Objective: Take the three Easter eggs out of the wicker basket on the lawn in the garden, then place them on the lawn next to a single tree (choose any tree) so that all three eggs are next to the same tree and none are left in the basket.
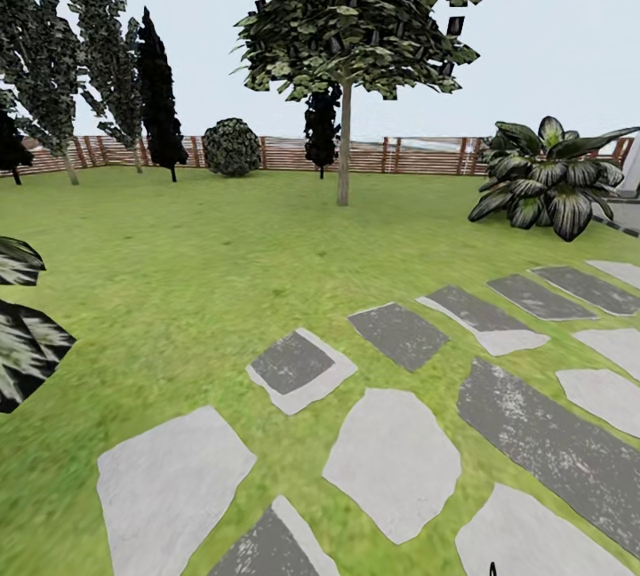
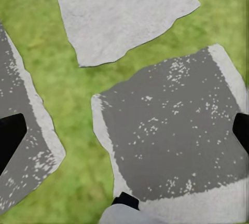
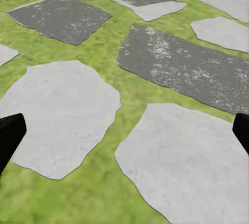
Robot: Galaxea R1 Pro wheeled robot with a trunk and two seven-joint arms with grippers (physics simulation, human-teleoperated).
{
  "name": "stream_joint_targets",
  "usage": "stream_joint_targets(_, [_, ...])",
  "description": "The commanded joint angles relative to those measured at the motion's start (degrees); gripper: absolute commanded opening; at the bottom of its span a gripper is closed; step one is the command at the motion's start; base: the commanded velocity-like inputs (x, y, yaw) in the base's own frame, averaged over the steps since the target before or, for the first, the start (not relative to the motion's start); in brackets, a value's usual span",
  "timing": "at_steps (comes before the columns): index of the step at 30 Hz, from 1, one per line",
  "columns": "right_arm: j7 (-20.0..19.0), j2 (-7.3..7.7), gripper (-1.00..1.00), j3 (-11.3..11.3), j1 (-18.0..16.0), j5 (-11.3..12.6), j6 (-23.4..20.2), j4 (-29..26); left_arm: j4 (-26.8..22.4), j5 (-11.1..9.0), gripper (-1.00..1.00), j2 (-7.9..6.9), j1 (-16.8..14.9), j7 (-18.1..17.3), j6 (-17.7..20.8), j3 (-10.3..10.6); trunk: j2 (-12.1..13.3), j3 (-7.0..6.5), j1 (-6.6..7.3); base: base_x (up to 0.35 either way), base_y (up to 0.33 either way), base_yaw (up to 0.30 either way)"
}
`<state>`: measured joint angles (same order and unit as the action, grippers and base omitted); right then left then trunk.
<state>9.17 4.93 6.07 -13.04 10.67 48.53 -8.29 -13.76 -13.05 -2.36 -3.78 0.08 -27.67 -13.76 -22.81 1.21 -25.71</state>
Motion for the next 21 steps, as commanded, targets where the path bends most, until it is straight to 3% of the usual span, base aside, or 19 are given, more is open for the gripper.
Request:
stream_joint_targets(1, [0.0,-0.01,1.0,0.1,-0.1,0.1,0.2,0.0,0.0,-0.4,1.0,-0.02,0.0,0.0,-0.2,0.2,-0.1,0.03,-0.07,0.319,-0.017,0.0])
stream_joint_targets(10, [0.0,-0.01,1.0,0.0,-0.1,0.1,0.1,0.0,0.0,-0.5,1.0,-0.1,0.0,-0.2,-0.1,0.2,-0.1,-0.77,-0.07,0.322,-0.003,0.018])
stream_joint_targets(21, [0.0,-0.01,1.0,0.0,-0.1,0.1,-0.2,0.0,0.0,-0.4,1.0,0.07,0.0,-0.2,-0.2,0.2,-0.1,-1.03,-0.07,0.324,-0.049,0.174])
